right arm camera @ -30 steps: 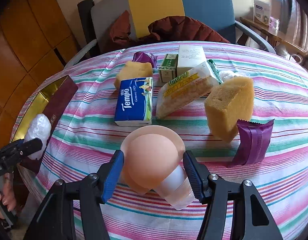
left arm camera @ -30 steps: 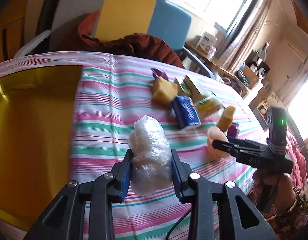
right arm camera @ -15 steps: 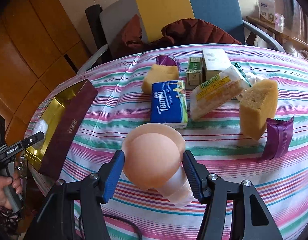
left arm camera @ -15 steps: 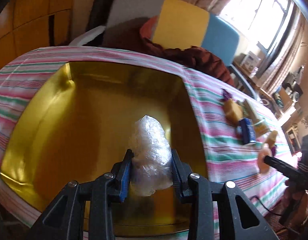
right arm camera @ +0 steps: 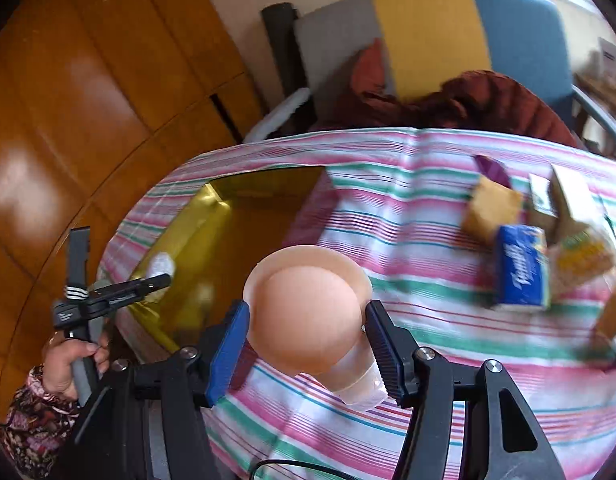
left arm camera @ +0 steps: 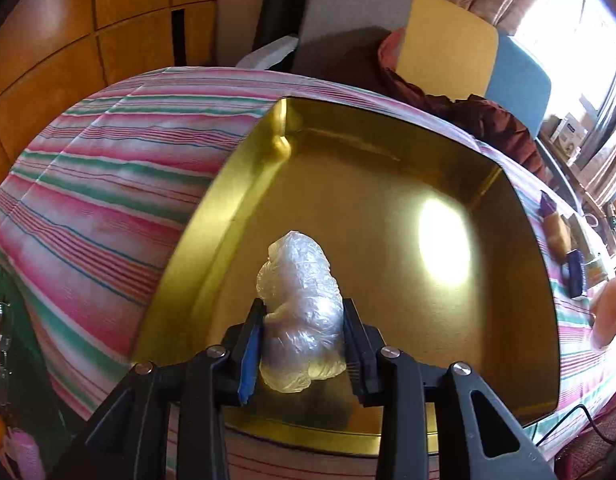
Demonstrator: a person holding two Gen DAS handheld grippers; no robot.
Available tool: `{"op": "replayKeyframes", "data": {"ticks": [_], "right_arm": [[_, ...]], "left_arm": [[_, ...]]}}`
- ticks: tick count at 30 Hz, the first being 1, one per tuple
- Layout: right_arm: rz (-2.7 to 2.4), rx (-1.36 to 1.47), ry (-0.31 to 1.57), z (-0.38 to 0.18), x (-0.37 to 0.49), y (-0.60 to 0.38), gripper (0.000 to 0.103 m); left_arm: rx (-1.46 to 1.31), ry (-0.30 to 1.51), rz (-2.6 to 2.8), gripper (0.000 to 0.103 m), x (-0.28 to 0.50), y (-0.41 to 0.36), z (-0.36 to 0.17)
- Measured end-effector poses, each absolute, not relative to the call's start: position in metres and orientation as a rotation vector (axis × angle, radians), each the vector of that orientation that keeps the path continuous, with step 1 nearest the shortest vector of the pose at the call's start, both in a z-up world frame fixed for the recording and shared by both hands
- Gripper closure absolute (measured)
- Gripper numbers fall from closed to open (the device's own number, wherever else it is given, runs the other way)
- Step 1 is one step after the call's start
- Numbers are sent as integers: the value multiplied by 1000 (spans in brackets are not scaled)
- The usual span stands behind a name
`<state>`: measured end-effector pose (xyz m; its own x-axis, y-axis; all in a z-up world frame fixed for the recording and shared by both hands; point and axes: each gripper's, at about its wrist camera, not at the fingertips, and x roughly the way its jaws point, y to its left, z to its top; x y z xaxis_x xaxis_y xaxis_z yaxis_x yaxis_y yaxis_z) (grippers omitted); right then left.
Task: Organize objects
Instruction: 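Carry the white bag into the gold tray with the left tool while the right tool drops the puff there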
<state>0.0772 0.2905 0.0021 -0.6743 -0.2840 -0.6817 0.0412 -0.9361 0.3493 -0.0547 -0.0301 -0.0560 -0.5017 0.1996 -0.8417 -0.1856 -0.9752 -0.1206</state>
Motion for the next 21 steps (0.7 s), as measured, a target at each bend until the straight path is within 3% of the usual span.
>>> {"op": "replayKeyframes", "data": {"ticks": [2,10,12,13,14,21], "right_arm": [[-2649,1158,-432,4,69,273,43],[-2530,1177,-341,-6,36,205,42],[-2533,1193,-273,-10,29,189,47],[-2513,1188,-270,-11,25,183,61],[-2496,1190,-272,-13,21,177,64],[-2494,1213,-185,-21,3,151,64]], "left_arm": [[-1448,-28,2569,59,-55,-39,-56],[-1423,-248,2578,49,-56,-65,-46],[-1380,-387,2606,49,-53,-77,-41],[-1361,-443,2621,49,-52,-82,-38],[-1332,-499,2635,49,-49,-87,-35],[-1253,-579,2700,49,-40,-92,-23]]}}
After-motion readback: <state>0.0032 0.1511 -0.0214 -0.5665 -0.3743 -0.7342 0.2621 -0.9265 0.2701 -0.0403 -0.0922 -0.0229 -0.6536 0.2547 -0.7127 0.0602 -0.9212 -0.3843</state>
